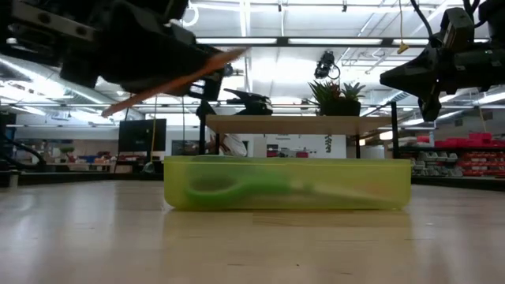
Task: Pack school essentials
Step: Put the yellow pencil into the yellow supply box
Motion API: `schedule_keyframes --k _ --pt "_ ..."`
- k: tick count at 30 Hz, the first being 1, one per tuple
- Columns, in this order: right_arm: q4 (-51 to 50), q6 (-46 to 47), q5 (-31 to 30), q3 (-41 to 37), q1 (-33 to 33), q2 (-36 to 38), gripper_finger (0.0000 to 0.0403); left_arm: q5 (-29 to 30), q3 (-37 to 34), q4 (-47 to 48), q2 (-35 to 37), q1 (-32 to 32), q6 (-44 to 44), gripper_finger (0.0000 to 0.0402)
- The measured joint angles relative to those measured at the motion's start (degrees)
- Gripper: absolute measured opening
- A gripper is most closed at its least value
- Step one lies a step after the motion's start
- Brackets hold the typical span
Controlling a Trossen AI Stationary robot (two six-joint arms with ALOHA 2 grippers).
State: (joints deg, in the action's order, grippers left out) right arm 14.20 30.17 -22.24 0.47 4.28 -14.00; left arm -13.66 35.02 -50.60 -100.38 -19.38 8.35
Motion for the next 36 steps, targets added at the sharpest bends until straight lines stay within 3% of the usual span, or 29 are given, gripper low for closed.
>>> schedule_keyframes --k 7,16,24,28,36 --pt "0.0 -0.02 0.0 0.0 0.02 0.02 0.0042 0.0 7.91 17.22 0.0 1.04 1.28 0.0025" --pt "0.0 0.0 -0.01 0.0 0.0 0.0 0.0042 0.65 16.13 24.58 0.0 7.96 -4.68 0.0026" --pt "-0.2 -0.01 -0.02 0.0 0.0 0.0 0.0042 11.51 21.51 24.49 -2.4 14.19 -32.06 0.0029" --pt "-0.65 -0.01 -0.02 0.0 0.0 0.02 0.0042 12.65 22.43 24.31 -4.45 14.99 -48.56 0.0025" --pt "-0.85 0.0 -0.02 0.0 0.0 0.0 0.0042 12.41 22.74 24.03 -5.49 16.5 -72.69 0.0034"
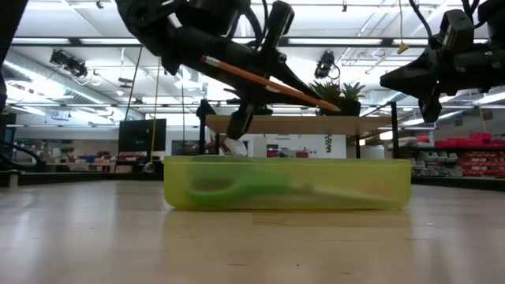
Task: Pack school essentials
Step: Put the yellow pencil into the yellow supply box
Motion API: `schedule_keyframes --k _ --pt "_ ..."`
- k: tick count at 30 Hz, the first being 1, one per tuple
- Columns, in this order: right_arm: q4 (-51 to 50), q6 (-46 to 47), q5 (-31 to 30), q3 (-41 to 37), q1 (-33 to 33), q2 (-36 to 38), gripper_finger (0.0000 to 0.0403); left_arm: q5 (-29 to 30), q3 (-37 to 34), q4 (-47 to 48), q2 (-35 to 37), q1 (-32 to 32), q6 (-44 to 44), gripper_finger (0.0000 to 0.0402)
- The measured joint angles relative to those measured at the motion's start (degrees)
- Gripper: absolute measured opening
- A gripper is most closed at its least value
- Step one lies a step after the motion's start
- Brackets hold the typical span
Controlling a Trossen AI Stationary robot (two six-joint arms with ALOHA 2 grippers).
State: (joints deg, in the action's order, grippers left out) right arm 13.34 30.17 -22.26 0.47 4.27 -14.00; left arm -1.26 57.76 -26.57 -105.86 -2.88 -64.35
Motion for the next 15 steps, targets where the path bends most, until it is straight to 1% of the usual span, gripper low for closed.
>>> schedule_keyframes --k 2,7,11,15 --pt "0.0 0.0 0.02 0.0 0.0 0.0 0.0042 -0.41 0.0 -1.01 0.0 0.58 -2.82 0.0031" --pt "0.0 -0.02 0.0 0.0 0.0 0.0 0.0042 -1.2 0.0 -2.73 0.0 1.23 -5.46 0.0029" --pt "0.02 -0.02 0.02 0.0 0.0 0.0 0.0042 -1.35 0.0 -2.75 0.0 1.21 -5.96 0.0034" --pt "0.02 -0.02 0.02 0.0 0.02 0.0 0.0042 -1.51 0.0 -2.77 0.0 1.21 -5.97 0.0029"
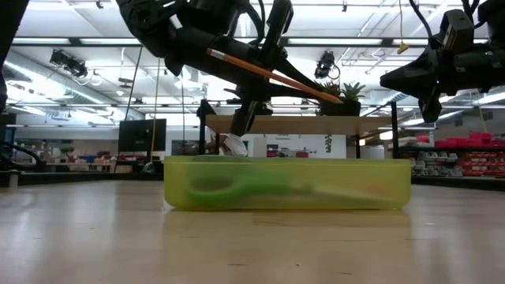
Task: Pack school essentials
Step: Put the yellow pencil into the yellow supply box
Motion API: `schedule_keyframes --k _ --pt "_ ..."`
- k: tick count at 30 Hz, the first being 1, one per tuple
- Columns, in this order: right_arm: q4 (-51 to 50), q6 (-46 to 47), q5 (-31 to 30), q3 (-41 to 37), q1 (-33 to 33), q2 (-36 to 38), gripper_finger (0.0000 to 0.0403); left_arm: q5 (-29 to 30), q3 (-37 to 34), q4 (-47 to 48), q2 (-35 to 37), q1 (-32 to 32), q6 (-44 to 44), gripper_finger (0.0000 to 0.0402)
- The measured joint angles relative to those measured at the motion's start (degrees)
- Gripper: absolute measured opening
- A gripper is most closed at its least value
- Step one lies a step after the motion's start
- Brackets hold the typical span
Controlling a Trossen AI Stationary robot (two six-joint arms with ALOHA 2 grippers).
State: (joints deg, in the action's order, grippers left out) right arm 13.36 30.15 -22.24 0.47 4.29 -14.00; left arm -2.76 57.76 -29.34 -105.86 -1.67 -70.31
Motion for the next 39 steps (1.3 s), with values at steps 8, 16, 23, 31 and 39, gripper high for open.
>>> schedule_keyframes --k 8,16,23,31,39 --pt "0.0 0.02 0.0 0.0 -0.02 0.0 0.0042 0.68 0.0 0.13 0.0 -0.46 1.13 0.0034" --pt "0.0 0.01 0.0 0.0 -0.02 0.0 0.0042 8.54 0.0 0.17 0.0 -3.98 13.62 0.0031" --pt "0.0 0.0 -0.01 0.0 -0.01 0.0 0.0042 12.07 -0.02 0.96 0.0 -6.1 17.02 0.0035" --pt "0.0 0.02 0.0 0.0 0.0 0.0 0.0042 12.17 -0.02 0.96 0.0 -6.09 17.19 0.0033" --pt "0.02 0.0 0.0 0.0 -0.01 0.0 0.0042 16.31 -0.11 -0.17 -1.27 -9.4 29.7 0.003"
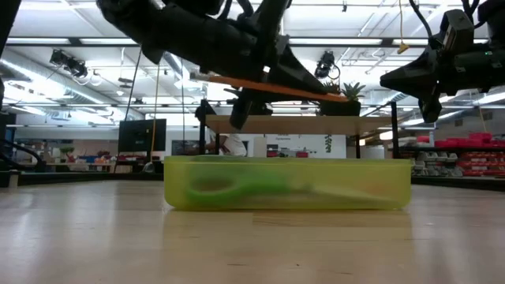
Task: Pack school essentials
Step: Put the yellow pencil into the yellow supply box
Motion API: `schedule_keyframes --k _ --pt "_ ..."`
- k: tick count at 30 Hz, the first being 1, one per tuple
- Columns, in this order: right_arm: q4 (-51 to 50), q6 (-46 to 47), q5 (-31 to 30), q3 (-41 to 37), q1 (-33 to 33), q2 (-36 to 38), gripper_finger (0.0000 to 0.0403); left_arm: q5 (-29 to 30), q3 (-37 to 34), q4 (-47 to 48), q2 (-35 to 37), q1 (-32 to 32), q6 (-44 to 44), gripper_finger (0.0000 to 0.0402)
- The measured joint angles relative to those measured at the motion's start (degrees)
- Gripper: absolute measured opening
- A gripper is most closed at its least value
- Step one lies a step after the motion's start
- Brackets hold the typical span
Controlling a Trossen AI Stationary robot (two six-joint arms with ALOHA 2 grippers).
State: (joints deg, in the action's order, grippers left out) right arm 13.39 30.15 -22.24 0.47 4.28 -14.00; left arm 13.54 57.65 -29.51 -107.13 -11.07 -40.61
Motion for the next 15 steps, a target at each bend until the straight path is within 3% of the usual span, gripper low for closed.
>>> schedule_keyframes --k 10,15 --pt "-0.39 0.01 0.0 0.0 0.01 0.0 0.0042 0.68 0.53 -9.54 -8.19 -5.38 14.23 0.0041" --pt "-0.43 0.01 -0.02 0.0 0.01 0.0 0.0042 0.63 3.45 -9.67 -11.13 -6.36 19.23 0.004"
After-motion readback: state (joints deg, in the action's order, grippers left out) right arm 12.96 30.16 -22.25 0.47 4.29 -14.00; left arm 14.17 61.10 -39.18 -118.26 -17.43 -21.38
